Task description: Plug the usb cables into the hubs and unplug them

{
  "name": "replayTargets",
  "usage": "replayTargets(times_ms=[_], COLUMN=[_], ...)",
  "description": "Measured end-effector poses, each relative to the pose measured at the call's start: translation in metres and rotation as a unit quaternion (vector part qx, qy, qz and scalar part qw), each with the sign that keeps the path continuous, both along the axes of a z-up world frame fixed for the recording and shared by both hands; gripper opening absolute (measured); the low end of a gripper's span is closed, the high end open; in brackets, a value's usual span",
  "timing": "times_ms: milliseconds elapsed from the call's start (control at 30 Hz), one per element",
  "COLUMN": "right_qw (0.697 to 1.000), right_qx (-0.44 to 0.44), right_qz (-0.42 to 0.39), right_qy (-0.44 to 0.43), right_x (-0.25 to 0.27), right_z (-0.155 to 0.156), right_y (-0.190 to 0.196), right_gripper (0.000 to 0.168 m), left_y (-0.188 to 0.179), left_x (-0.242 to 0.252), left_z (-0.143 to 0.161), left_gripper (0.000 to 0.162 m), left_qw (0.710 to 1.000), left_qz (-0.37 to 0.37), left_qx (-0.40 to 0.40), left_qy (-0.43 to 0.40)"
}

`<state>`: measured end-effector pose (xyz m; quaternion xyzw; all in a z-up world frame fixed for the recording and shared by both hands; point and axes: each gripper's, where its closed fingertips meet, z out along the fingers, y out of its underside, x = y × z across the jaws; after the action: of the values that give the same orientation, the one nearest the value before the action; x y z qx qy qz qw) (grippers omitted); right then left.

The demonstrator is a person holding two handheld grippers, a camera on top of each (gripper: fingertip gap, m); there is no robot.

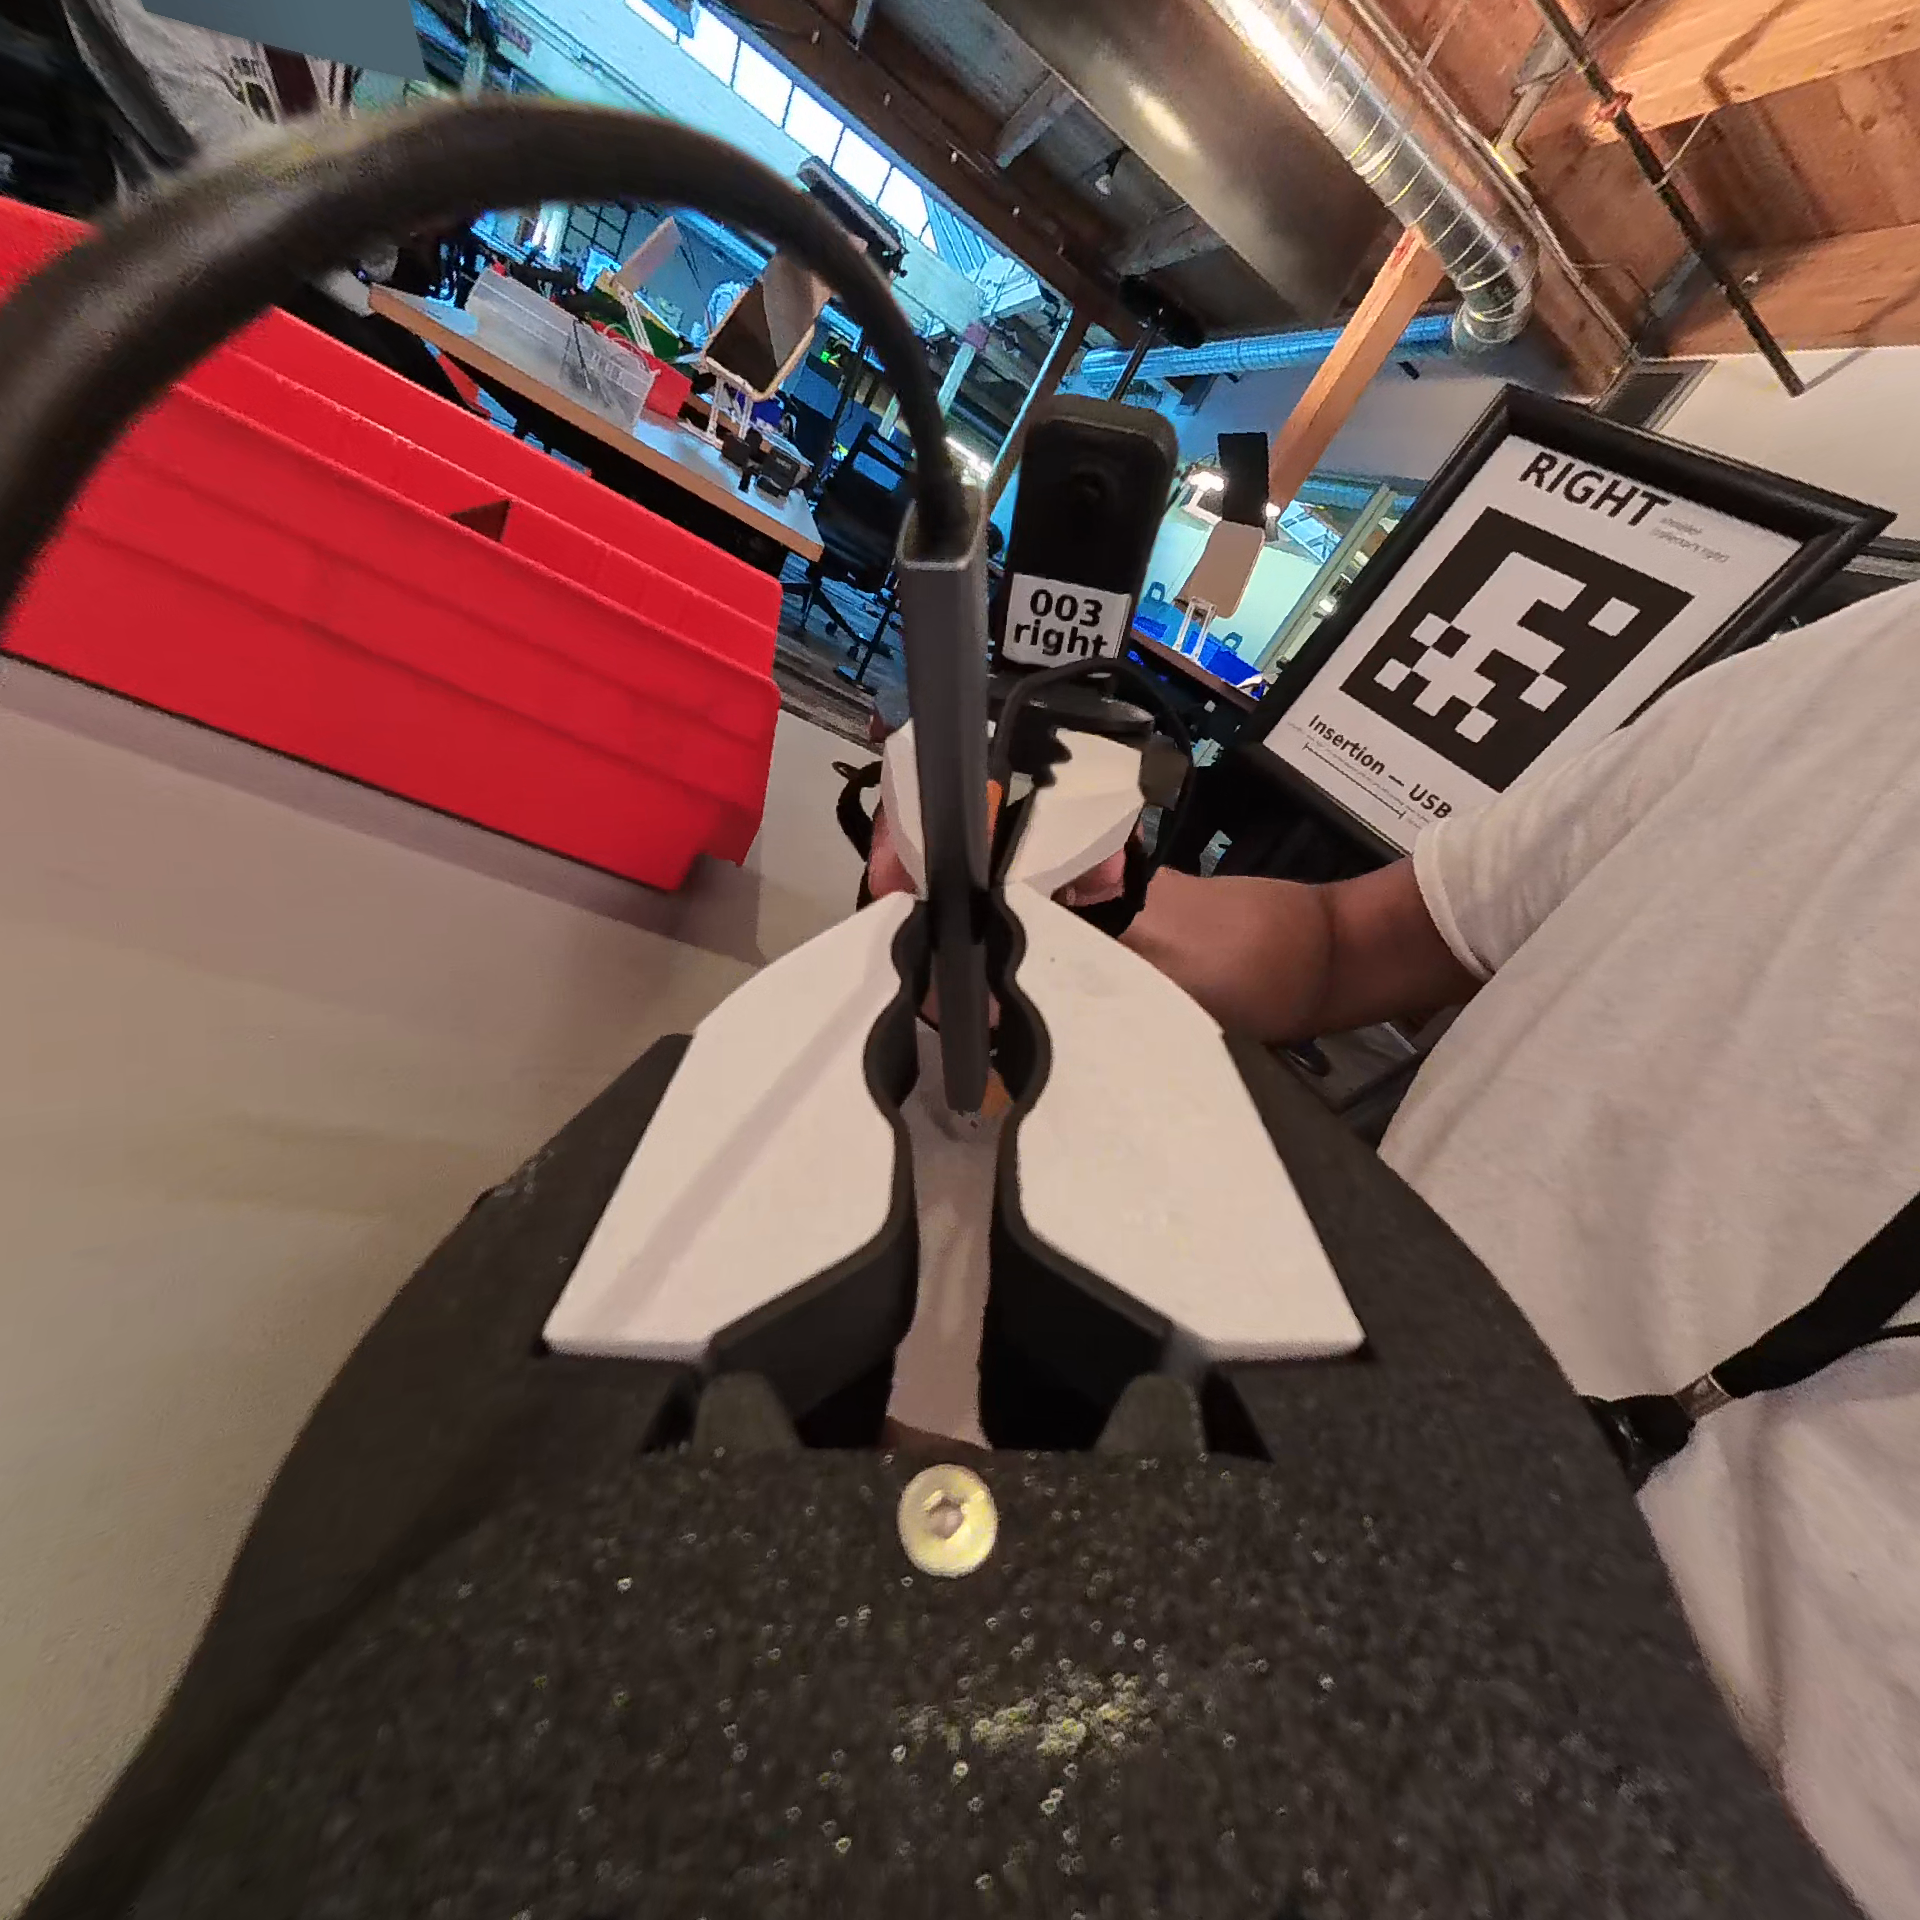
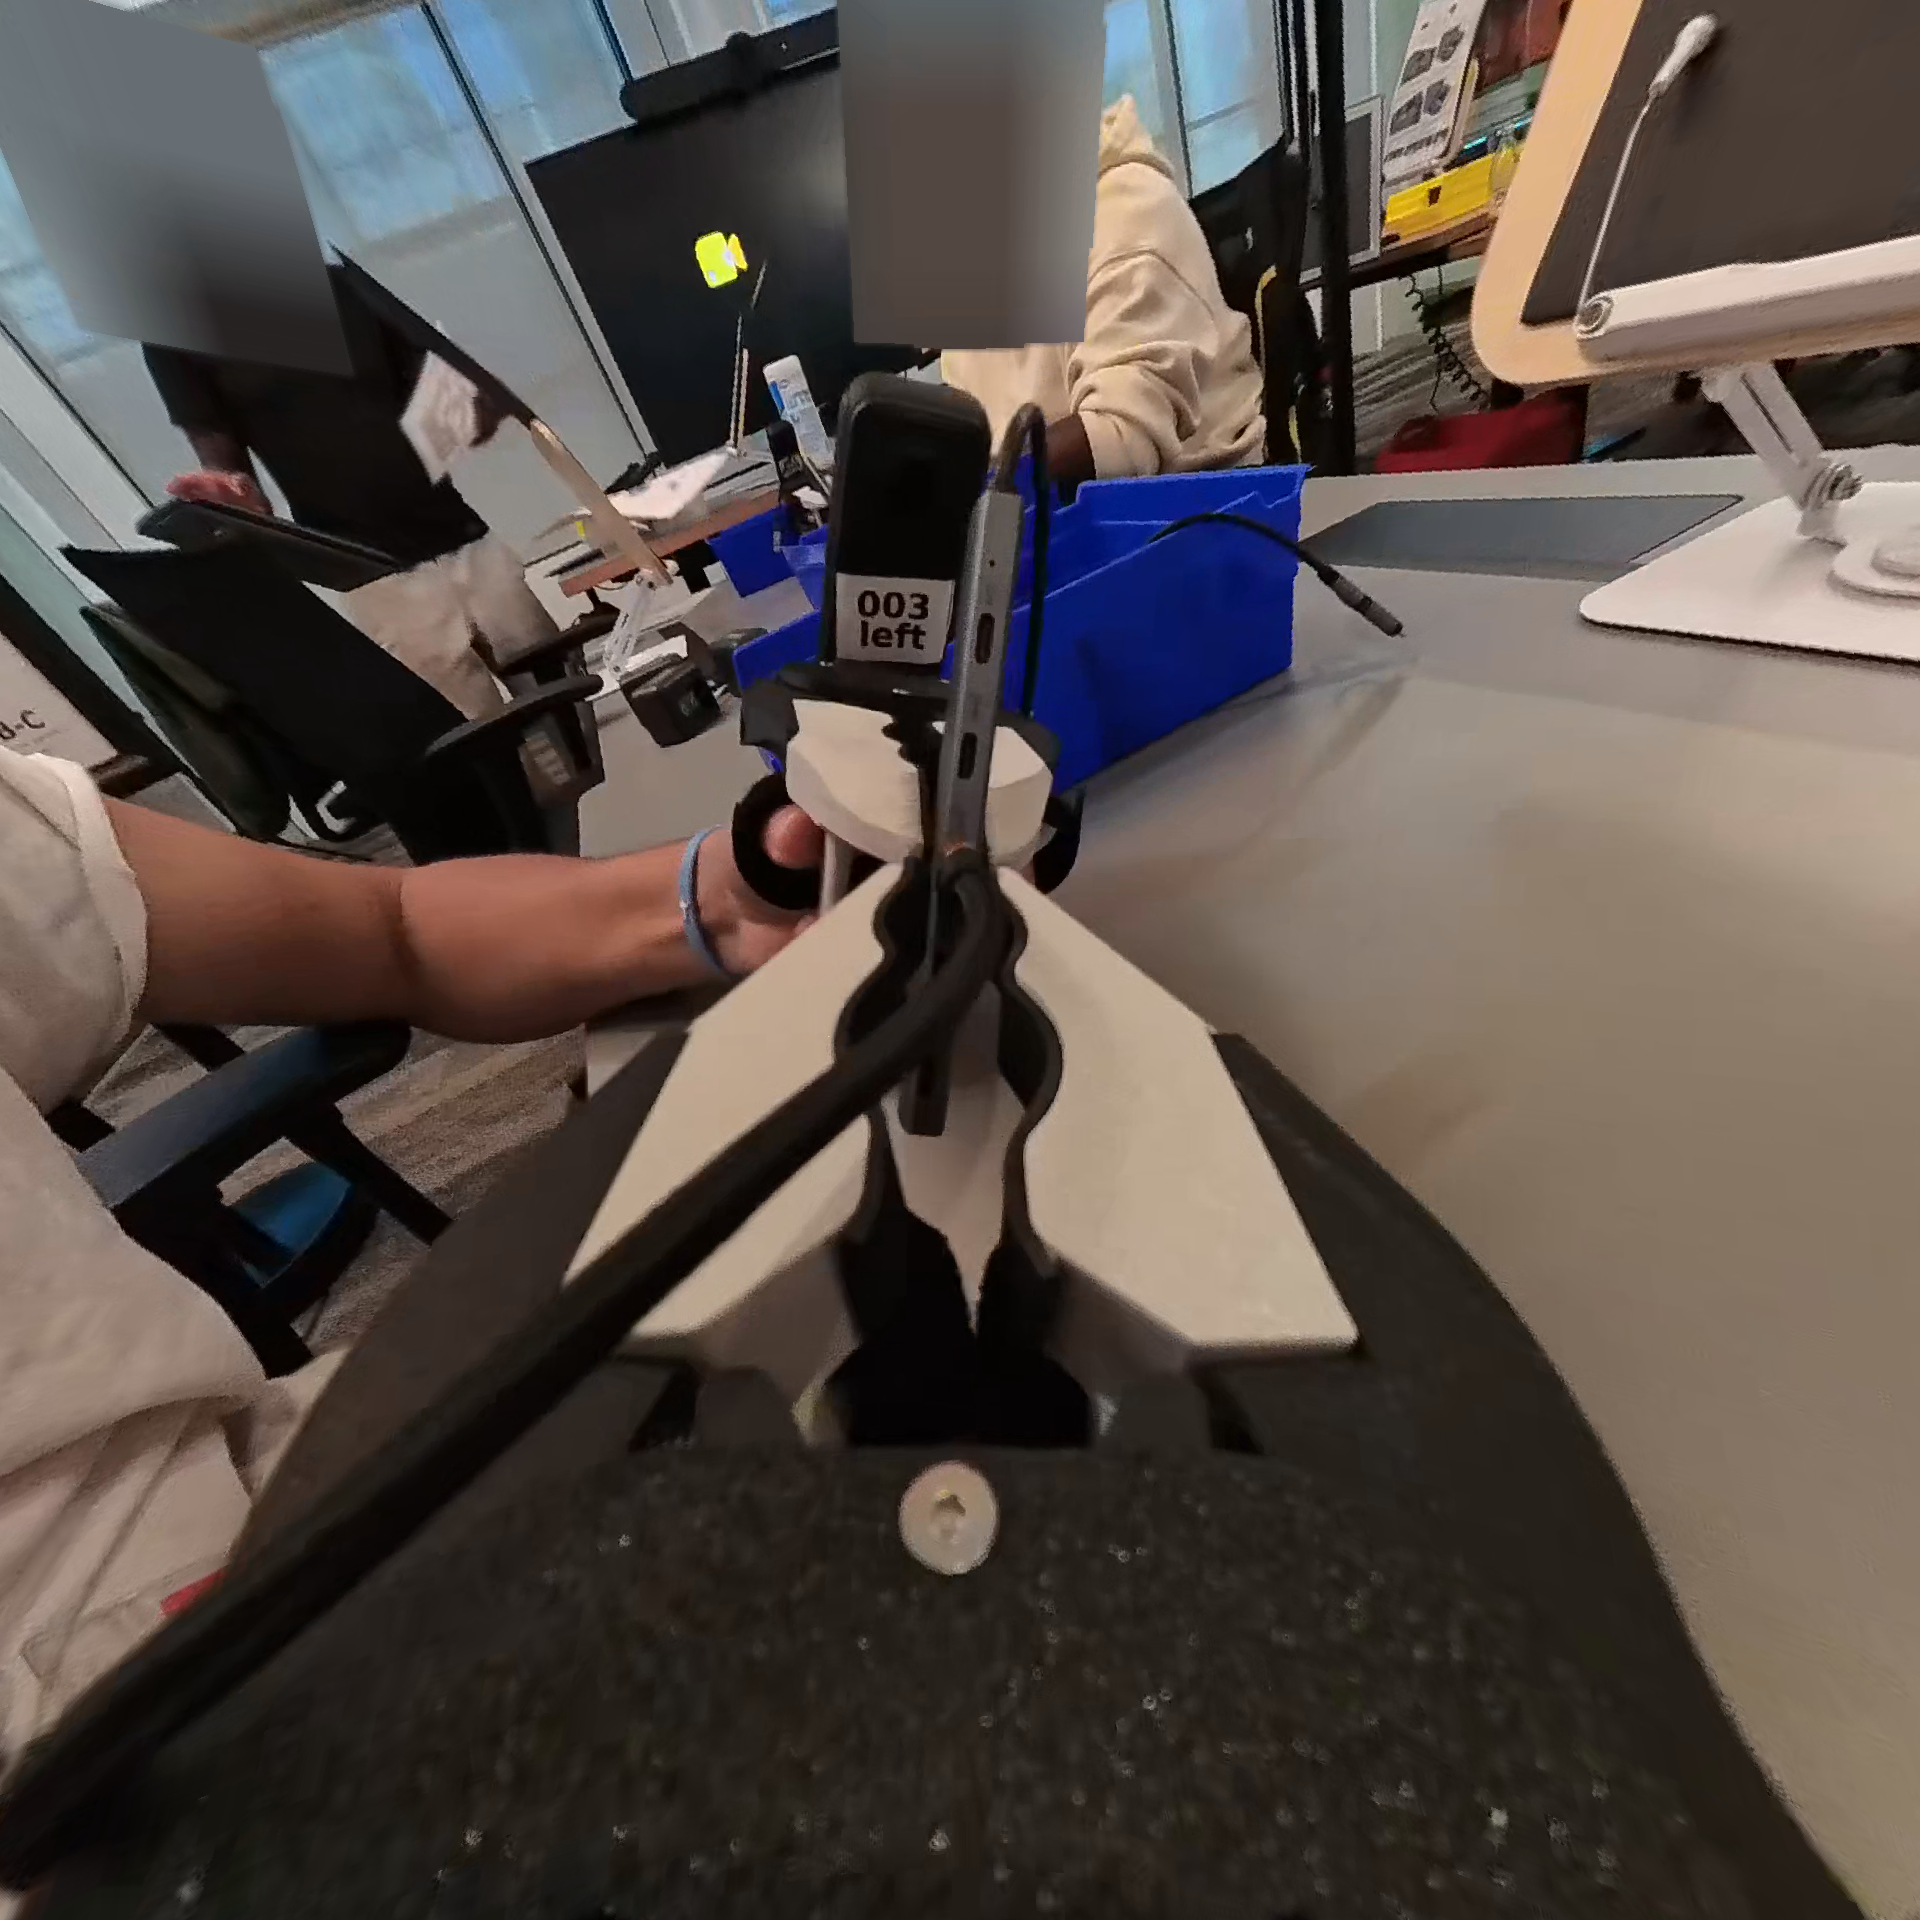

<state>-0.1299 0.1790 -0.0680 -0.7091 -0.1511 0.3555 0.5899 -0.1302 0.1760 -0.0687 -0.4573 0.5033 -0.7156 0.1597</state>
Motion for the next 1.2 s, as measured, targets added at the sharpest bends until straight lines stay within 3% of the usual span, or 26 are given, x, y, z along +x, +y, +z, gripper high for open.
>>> replayTargets(times_ms=[200,267,367,433,467,900,1067,1200], right_qw=[0.999,0.997,0.987,0.983,0.982,0.985,0.984,0.988], right_qx=[-0.016,-0.024,-0.04,-0.043,-0.038,-0.07,-0.058,-0.071], right_qz=[0.01,-0.002,0.0,-0.007,-0.005,0.022,0.0,0.002], right_qy=[0.027,0.073,0.156,0.177,0.183,0.156,0.166,0.14], right_x=[0.008,0.009,0.004,0.003,0.004,0.004,0.008,0.008], right_z=[0.003,0.008,0.015,0.017,0.019,0.006,0.011,0.001], right_y=[-0.001,0.002,0.005,0.009,0.009,0.004,0.009,0.008], right_gripper=[0.004,0.004,0.004,0.004,0.004,0.004,0.004,0.004], left_y=[0.0,0.0,-0.008,-0.014,-0.016,-0.012,-0.009,-0.005], left_x=[0.002,0.004,0.01,0.011,0.01,0.004,0.011,0.011], left_z=[-0.004,-0.002,-0.006,-0.003,0.001,-0.004,-0.001,-0.012], left_gripper=[0.01,0.01,0.028,0.022,0.012,0.01,0.009,0.01], left_qw=[1.0,1.0,1.0,1.0,1.0,0.996,0.998,1.0], left_qz=[0.002,0.008,0.008,0.006,0.004,-0.035,-0.008,0.007], left_qx=[0.001,-0.01,-0.012,-0.015,-0.018,-0.076,-0.067,-0.011], left_qy=[0.007,-0.002,0.007,-0.006,-0.015,0.018,0.004,0.018])
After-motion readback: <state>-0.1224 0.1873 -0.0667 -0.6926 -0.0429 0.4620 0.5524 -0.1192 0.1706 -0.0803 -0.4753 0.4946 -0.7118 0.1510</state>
